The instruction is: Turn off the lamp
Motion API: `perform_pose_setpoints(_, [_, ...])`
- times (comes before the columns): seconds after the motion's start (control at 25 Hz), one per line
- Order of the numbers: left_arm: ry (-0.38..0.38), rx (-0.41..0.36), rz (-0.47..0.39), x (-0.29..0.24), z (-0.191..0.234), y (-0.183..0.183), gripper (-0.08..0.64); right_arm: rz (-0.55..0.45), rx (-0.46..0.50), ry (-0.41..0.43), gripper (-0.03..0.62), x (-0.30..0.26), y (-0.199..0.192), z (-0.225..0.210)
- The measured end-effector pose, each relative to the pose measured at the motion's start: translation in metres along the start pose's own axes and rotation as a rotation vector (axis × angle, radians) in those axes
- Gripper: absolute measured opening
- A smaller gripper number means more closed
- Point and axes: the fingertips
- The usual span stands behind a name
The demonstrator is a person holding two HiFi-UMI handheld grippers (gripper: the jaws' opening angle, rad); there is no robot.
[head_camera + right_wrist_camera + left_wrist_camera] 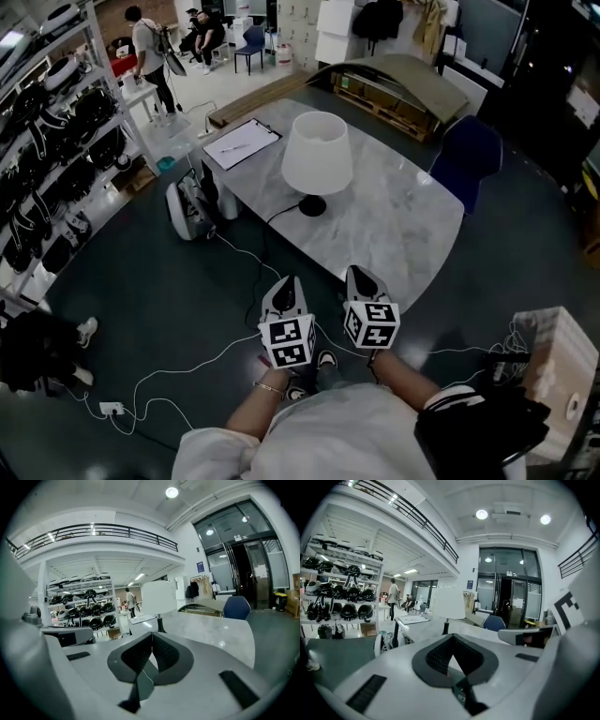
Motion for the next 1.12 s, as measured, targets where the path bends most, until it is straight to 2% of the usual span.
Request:
perform_pose_setpoints(0.12, [-0.020,0.001,-0.010,-0.013,-0.017,0.005,-0.006,-0.017,0.019,-0.011,0.002,0.003,0.007,-0.021])
perform_pose_setpoints(0.4, [-0.016,-0.021,0.017,-0.028,-0.031,-0.005,-0.006,0.010,0.005,-0.023,0.002,0.001,-0.009,-0.046])
perform_pose_setpoints(1.12, [0.007,-0.028,0.030,-0.035,-0.038,-0.011,-0.006,0.010,0.012,0.092,-0.002,-0.014,-0.004,-0.022])
Point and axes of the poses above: the fingertips, and each gripper's own axes: x backward along the fingers, z to its left, y out of its top, and after that the axes turned 15 degrees about x, right-handed
